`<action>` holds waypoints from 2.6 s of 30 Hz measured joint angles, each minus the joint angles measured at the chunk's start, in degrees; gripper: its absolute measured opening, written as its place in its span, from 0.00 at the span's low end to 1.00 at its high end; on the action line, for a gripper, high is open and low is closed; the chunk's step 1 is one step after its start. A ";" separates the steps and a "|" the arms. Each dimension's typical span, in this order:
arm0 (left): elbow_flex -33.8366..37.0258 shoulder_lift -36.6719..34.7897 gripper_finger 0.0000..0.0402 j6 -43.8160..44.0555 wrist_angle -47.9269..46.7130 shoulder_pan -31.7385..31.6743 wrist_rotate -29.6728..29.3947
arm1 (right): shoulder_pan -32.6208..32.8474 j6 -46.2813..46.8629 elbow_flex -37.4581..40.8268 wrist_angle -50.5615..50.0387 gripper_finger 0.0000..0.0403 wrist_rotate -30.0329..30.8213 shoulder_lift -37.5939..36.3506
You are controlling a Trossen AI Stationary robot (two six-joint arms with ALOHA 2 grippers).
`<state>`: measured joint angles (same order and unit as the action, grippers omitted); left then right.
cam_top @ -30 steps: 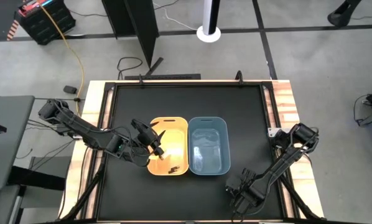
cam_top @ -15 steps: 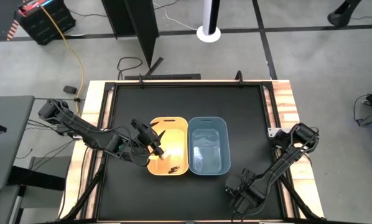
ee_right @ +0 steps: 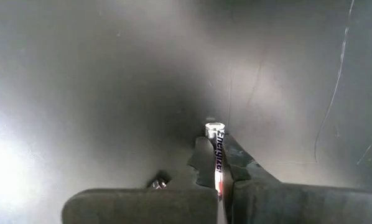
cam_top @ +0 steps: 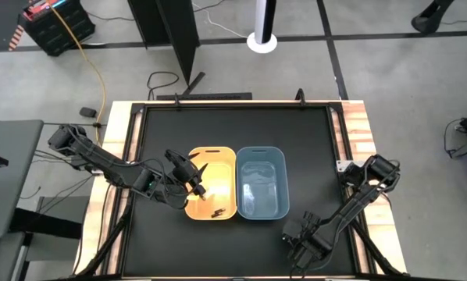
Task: Sort batteries
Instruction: Put the top silver battery into the blue bin
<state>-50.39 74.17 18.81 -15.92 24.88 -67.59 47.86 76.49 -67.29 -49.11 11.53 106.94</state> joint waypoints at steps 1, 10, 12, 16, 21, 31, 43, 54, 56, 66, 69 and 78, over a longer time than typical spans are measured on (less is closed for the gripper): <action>0.00 0.00 0.52 0.00 0.00 -0.02 0.00 | 0.04 -0.02 -0.13 -0.13 0.00 0.19 0.02; 0.00 0.00 0.52 -0.07 0.01 -0.02 0.00 | 0.81 -0.48 -0.37 0.11 0.01 0.74 -0.45; 0.00 0.00 0.52 -0.07 -0.02 0.00 0.00 | 0.87 -0.46 -0.33 0.15 0.00 0.66 -0.68; 0.00 0.00 0.52 -0.07 0.00 -0.01 -0.01 | 1.25 -0.56 -0.33 0.33 0.00 0.55 -0.73; 0.00 0.00 0.52 -0.07 0.00 -0.02 0.00 | 1.61 -0.94 -0.33 0.38 0.11 0.25 -0.75; 0.00 0.00 0.52 -0.06 0.00 -0.02 0.00 | 1.55 -1.07 1.80 1.54 0.33 -1.46 -0.75; 0.00 0.00 0.52 -0.04 0.00 0.00 0.00 | -0.04 -6.42 2.34 1.62 0.23 -1.70 -0.84; 0.00 0.00 0.52 -0.33 -0.02 0.00 0.00 | -0.40 -8.02 2.34 2.00 0.09 -1.68 -0.86; 0.00 0.00 0.52 -0.35 -0.02 0.00 0.00 | -0.38 -8.02 2.34 2.11 0.08 -1.68 -0.86; 0.00 0.00 0.52 -0.37 -0.02 -0.01 -0.01 | 0.41 -8.00 2.43 2.66 0.07 -0.12 -0.84; 0.00 0.00 0.52 -0.37 -0.02 -0.01 -0.01 | 1.15 -7.84 2.46 2.88 0.07 1.64 -0.79; 0.00 0.00 0.52 -0.35 -0.02 0.00 0.00 | 2.09 -7.13 2.53 3.75 0.07 5.26 -0.68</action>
<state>-50.39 74.17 18.46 -15.94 24.88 -67.60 49.95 69.36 -64.75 -45.36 16.79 106.26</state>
